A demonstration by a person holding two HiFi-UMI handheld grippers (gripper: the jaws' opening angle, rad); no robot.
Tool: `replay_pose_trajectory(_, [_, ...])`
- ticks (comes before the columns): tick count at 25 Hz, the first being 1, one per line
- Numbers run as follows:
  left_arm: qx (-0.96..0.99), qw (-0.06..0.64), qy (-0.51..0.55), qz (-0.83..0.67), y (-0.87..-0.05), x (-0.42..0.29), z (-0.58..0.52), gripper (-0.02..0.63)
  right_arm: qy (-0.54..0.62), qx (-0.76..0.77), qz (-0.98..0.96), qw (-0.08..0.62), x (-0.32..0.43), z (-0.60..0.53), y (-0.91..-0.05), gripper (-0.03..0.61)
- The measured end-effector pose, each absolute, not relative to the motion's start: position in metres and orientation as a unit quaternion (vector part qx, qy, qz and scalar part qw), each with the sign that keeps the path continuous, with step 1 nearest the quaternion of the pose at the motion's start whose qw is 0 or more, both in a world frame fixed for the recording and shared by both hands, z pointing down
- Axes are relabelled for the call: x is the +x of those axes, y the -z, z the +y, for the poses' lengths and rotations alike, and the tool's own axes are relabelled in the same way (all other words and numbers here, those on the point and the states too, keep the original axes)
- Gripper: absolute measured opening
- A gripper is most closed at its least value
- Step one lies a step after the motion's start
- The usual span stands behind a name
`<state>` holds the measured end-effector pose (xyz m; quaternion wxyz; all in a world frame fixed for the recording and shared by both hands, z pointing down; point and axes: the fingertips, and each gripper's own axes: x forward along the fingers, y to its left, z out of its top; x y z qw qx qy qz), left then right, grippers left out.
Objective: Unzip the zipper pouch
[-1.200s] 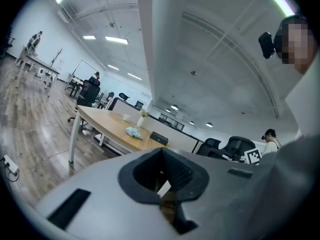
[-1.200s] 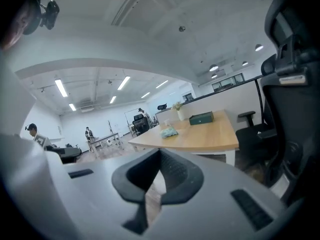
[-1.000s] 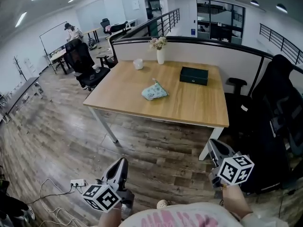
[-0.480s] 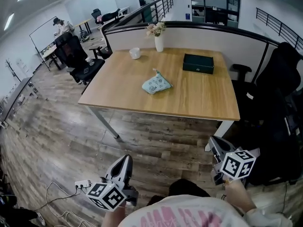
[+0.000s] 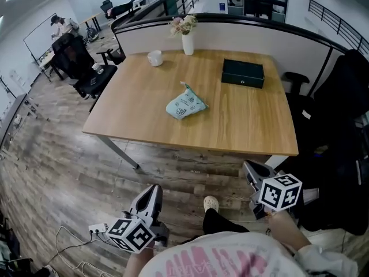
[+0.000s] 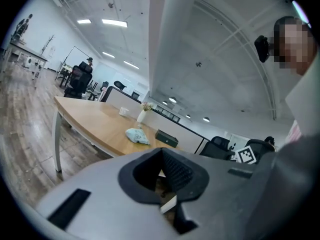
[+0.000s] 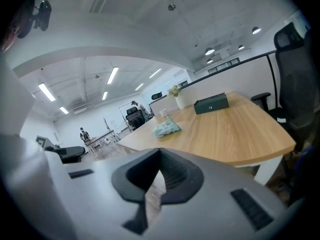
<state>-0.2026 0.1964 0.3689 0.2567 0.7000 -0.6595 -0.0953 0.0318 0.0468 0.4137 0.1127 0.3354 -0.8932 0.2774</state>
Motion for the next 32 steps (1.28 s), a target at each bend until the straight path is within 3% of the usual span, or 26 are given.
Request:
replay_pose_trajectory(8, [0.711,0.236,0.101,-0.655,-0.346,-0.231,0.078,0.002,-0.274,0.323,-0.900,0.106,-0.011,-0.072,-0.396,0.000])
replay_pose_trajectory(16, [0.725,0.206,0.075,-0.653,-0.350,-0.238,-0.027,0.003,-0.231,0.329,-0.914,0.054,-0.028,-0.177,-0.356,0.000])
replay_pose_trajectory(19, [0.739,0.217,-0.006,-0.637,-0.384,-0.222,-0.058,0.012,-0.251,0.346,-0.901,0.073,-0.018,-0.183,-0.382,0.000])
replay_pose_trajectory(26, [0.773,0.180,-0.203,-0.573,-0.446,-0.184,-0.145,0.141,-0.315,0.386,-0.863,0.088,0.016,-0.187,-0.430,0.000])
replay_pose_trajectory(32, [0.767,0.155,-0.334,-0.525,-0.496,-0.169,-0.195,0.187,-0.333,0.424,-0.838,0.084,0.039,-0.213,-0.446,0.000])
